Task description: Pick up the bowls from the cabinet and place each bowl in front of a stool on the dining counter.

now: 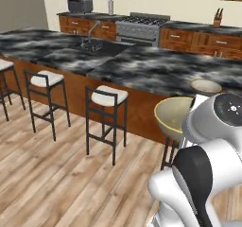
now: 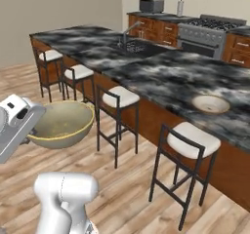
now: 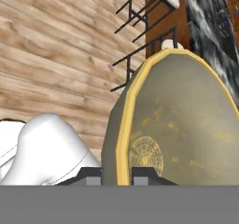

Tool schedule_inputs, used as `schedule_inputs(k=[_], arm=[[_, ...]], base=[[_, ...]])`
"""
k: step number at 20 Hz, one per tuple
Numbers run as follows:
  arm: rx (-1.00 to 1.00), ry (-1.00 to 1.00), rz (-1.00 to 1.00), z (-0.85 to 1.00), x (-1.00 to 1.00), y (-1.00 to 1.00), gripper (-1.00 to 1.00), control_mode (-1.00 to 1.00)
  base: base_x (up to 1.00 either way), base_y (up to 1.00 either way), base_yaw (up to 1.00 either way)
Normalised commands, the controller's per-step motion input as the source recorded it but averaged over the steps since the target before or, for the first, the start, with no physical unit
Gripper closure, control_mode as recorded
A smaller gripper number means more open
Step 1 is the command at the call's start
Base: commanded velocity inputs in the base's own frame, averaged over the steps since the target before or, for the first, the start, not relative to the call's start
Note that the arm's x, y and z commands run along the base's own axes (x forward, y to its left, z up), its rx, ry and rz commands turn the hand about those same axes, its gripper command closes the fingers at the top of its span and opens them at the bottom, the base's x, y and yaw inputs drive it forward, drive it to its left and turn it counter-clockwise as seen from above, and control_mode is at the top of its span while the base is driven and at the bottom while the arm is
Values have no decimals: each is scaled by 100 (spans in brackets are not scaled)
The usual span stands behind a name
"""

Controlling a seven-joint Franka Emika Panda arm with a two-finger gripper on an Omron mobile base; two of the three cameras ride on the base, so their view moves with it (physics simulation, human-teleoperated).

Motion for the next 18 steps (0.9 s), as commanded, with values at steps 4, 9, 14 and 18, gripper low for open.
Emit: schedule_inputs(k=[4,9,14,18], arm=[[0,0,0,0,0,0,100,100],[0,0,0,0,0,0,100,100],[0,0,0,0,0,0,100,100],[0,0,0,0,0,0,100,100]], base=[[96,81,-65],[53,100,-55],[41,100,-47],[42,100,-43]])
